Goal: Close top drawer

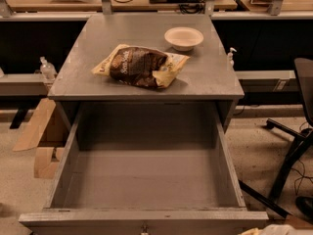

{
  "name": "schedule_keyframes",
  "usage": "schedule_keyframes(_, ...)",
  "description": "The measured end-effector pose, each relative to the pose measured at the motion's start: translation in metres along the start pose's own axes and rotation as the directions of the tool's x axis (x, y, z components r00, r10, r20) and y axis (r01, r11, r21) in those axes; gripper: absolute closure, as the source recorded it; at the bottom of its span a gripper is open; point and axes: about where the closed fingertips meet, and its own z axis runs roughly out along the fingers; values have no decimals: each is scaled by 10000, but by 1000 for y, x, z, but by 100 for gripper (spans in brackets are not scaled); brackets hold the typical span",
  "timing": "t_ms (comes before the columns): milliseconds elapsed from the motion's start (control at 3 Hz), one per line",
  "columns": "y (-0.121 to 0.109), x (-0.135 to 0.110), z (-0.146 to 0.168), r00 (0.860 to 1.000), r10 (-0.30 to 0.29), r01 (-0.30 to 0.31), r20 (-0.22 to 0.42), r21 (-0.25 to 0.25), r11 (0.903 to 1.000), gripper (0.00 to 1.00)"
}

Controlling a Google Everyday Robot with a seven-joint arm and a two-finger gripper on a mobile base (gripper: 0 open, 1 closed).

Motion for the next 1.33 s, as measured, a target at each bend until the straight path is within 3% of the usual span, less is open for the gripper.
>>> schedule_keyframes(333, 20, 19, 43, 9979, 335, -298, 561, -670, 9973, 100)
schedule_keyframes(667, 27, 17, 71, 9933, 218, -97, 1134, -1061, 9943, 100)
schedule_keyframes(1333, 4, -28, 94, 9810, -1060, 1237, 1627, -1028, 9870, 100)
